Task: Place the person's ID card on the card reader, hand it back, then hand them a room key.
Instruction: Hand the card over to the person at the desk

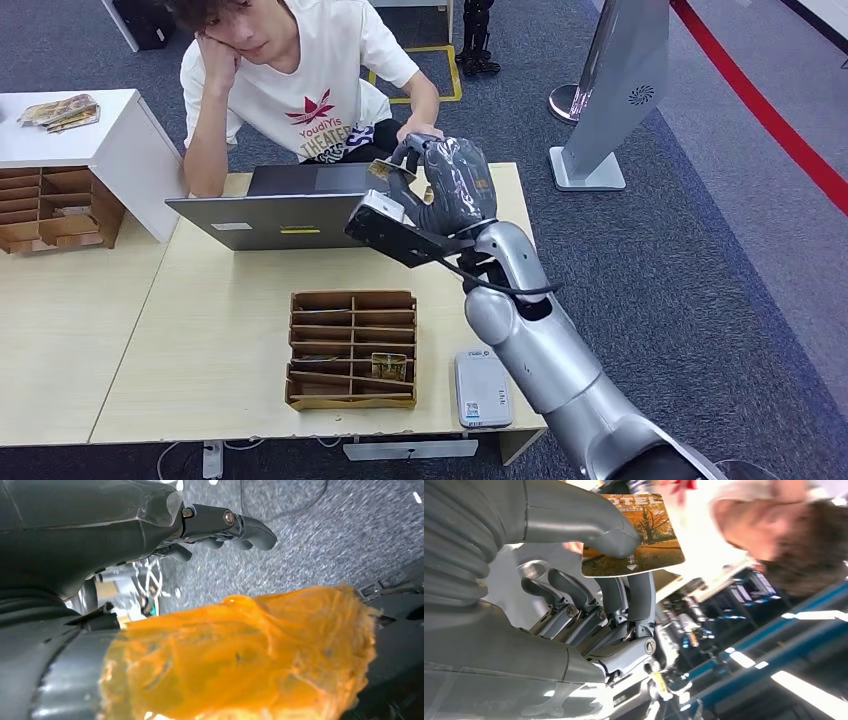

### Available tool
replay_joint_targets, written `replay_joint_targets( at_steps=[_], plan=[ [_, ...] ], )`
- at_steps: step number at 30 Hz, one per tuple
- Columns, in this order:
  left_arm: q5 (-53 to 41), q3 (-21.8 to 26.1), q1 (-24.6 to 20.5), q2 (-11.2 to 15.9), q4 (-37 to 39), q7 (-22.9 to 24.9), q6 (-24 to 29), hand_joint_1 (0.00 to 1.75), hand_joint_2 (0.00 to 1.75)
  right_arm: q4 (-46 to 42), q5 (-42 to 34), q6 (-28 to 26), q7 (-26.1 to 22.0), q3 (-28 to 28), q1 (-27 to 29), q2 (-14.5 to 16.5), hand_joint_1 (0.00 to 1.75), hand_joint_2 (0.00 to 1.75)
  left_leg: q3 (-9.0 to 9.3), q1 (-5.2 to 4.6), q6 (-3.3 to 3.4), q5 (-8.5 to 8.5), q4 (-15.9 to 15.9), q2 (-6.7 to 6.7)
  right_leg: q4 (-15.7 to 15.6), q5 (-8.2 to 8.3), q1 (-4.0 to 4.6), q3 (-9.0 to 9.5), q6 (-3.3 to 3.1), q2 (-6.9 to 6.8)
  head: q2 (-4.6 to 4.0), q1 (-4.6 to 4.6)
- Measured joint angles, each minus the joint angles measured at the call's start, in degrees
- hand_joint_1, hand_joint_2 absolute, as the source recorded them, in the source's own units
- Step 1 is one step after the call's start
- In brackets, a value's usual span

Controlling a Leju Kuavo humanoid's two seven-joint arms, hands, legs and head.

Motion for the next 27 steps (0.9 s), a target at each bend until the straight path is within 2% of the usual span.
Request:
replay_joint_targets(
  at_steps=[5,12,13,16,17,20,24,27],
  plan=[
    [-1.3,-2.2,-1.0,-0.2,0.0,0.5,-0.9,0.00,0.00,12.0,4.0,0.1,2.3,-0.7,-6.8,2.6,1.75,1.75,-0.01,0.00,0.00,0.00,0.0,-0.01,0.0,0.02,0.00,-0.01,0.00,0.00,0.00,0.01],
    [-1.7,-4.0,-1.7,-0.5,0.0,0.9,-1.4,0.00,0.00,23.9,7.5,0.0,5.4,-1.1,-12.5,4.6,1.74,1.75,-0.02,0.00,0.00,0.00,0.0,-0.01,0.0,0.01,0.00,-0.03,0.00,-0.01,0.00,0.00],
    [-1.7,-4.3,-1.8,-0.5,0.0,1.0,-1.5,0.00,0.00,25.3,8.0,0.0,5.9,-1.2,-13.1,4.7,1.40,1.75,-0.02,0.00,0.00,0.00,0.0,-0.01,0.0,0.02,0.00,-0.03,0.00,-0.01,0.00,0.00],
    [-1.6,-5.0,-1.9,-0.5,-0.1,1.0,-1.5,0.00,0.00,28.8,8.5,0.0,6.3,-1.6,-14.3,5.0,0.10,1.75,-0.02,0.00,0.01,0.00,0.0,-0.01,0.0,0.02,0.00,-0.02,0.01,0.00,0.00,0.00],
    [-1.5,-5.1,-1.9,-0.5,-0.1,1.0,-1.5,0.00,0.00,29.7,8.6,0.0,6.2,-1.7,-14.5,5.0,0.00,1.31,-0.01,-0.01,0.01,0.00,0.0,-0.01,0.0,0.03,0.00,-0.02,0.01,0.00,0.00,0.01],
    [-1.2,-5.5,-1.9,-0.5,-0.2,1.0,-1.5,0.00,0.00,31.5,7.9,0.7,5.0,-2.1,-14.7,5.3,0.00,0.00,-0.01,-0.01,0.01,0.00,0.0,-0.01,0.0,0.04,0.00,-0.03,0.02,0.00,0.00,0.01],
    [-0.3,-6.0,-1.9,-0.5,-0.3,1.0,-1.4,0.00,0.00,31.7,3.2,2.8,-0.2,-3.9,-13.7,6.0,0.00,0.00,-0.01,0.00,0.00,0.00,0.0,0.00,0.0,0.03,0.00,-0.05,0.02,0.01,0.00,0.00],
    [0.8,-6.1,-1.9,-0.5,-0.3,1.0,-1.1,0.00,0.00,28.1,-3.8,7.0,-4.7,-5.4,-10.2,7.1,0.00,0.00,-0.02,0.01,-0.01,-0.01,0.0,0.00,0.0,0.01,0.01,-0.08,0.00,0.01,0.00,-0.01]
  ],
)
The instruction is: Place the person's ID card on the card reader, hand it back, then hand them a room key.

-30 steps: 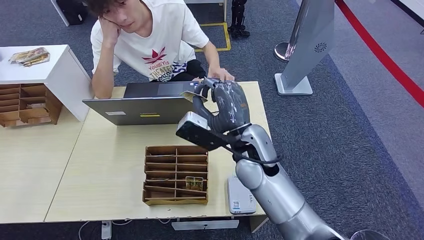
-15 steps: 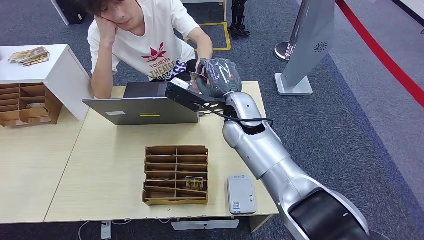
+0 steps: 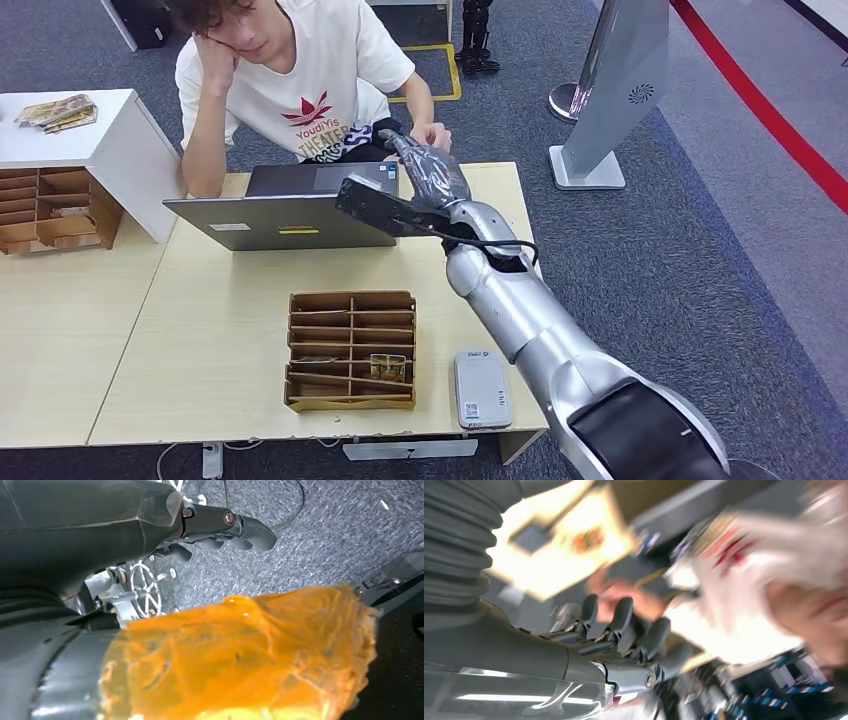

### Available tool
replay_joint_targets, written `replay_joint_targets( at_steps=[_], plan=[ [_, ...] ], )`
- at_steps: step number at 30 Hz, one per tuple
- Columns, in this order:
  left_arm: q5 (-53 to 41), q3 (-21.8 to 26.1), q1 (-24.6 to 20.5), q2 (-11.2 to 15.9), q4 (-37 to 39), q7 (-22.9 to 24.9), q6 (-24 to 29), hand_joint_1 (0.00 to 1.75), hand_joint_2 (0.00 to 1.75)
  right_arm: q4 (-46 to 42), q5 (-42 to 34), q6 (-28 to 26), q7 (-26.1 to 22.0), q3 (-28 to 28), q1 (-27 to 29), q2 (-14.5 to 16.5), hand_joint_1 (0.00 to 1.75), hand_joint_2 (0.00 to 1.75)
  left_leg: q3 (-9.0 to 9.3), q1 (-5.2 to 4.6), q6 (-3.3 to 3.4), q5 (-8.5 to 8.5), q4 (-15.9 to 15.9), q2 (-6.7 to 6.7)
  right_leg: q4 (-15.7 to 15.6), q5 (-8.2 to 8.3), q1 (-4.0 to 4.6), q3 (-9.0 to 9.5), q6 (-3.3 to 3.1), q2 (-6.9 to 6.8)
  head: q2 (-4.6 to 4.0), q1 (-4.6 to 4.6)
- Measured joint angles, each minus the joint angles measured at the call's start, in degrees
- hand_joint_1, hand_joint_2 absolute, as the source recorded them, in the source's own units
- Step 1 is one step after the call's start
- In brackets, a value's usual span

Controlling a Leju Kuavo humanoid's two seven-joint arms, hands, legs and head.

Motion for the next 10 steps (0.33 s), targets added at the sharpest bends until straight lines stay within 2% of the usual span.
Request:
replay_joint_targets(
  at_steps=[5,7,9,10],
  plan=[
    [1.2,-0.1,0.1,0.0,0.0,0.0,0.4,0.00,0.00,-7.4,-9.9,7.1,-2.8,-1.0,5.2,1.1,0.00,0.00,-0.05,0.00,-0.01,0.00,0.0,0.00,0.0,-0.03,0.00,-0.05,-0.01,-0.01,0.00,0.01],
    [2.2,0.0,0.3,0.0,0.0,-0.1,0.8,0.00,0.00,-11.4,-19.9,13.9,-4.6,-1.4,8.1,1.5,0.00,0.00,-0.04,0.00,-0.01,-0.01,0.0,0.01,0.0,-0.03,0.00,-0.05,-0.01,0.01,0.00,0.00],
    [3.5,0.0,0.6,0.1,0.0,-0.7,1.3,0.00,0.00,-17.2,-33.8,22.5,-5.3,-1.1,12.6,1.7,0.00,0.00,-0.05,0.00,0.00,-0.02,0.0,-0.03,0.0,-0.07,0.00,-0.05,-0.01,-0.03,0.00,0.01],
    [3.8,0.0,0.7,0.1,0.0,-0.9,1.4,0.00,0.00,-18.9,-37.7,24.8,-5.3,-0.9,13.9,1.7,0.00,0.00,-0.05,0.00,0.00,-0.02,0.0,-0.04,0.0,-0.08,0.00,-0.05,-0.01,-0.04,0.00,0.02]
  ],
)
